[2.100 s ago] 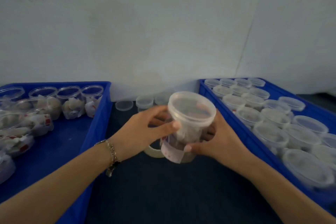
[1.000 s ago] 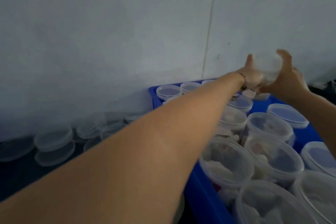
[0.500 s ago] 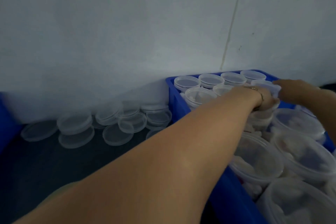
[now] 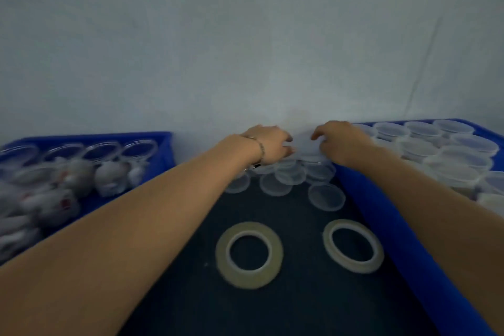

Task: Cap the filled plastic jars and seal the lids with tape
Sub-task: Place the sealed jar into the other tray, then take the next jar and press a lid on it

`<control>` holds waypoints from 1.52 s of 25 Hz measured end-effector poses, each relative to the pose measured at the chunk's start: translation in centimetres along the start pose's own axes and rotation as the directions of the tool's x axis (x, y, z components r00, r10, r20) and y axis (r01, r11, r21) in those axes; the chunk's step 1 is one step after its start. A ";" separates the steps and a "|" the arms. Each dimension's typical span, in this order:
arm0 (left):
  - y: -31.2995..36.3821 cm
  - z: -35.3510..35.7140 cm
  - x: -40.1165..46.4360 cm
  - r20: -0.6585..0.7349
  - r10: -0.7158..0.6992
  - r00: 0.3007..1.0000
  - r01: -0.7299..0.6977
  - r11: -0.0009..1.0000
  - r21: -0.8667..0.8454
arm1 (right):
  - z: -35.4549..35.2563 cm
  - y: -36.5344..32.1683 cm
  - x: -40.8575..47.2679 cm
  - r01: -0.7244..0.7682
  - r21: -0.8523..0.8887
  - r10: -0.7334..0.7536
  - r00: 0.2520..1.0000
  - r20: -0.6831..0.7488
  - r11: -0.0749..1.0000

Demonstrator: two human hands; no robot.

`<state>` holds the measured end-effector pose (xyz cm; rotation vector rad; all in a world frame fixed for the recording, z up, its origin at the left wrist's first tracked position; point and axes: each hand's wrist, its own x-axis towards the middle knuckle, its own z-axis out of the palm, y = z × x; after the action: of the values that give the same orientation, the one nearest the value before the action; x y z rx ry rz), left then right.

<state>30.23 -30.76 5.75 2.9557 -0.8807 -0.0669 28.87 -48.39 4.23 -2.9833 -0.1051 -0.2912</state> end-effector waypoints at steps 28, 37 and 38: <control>-22.2 6.0 -34.1 -0.272 -0.897 0.350 0.924 0.378 -0.057 | 14.1 -45.0 -10.8 0.410 0.535 -0.601 0.760 0.247 0.738; -12.5 0.7 -31.4 -0.654 -0.422 0.628 0.537 0.843 -0.027 | 4.7 -37.6 -12.5 0.294 0.887 -0.290 0.937 -0.194 0.357; -11.3 -0.2 -31.1 -0.697 -0.336 0.633 0.458 0.889 -0.012 | 3.4 -36.0 -13.1 0.276 0.914 -0.243 0.948 -0.207 0.297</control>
<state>10.40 -4.28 5.99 2.8545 -0.1134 1.0670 13.72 -13.05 3.17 -1.7356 -0.5601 -0.1936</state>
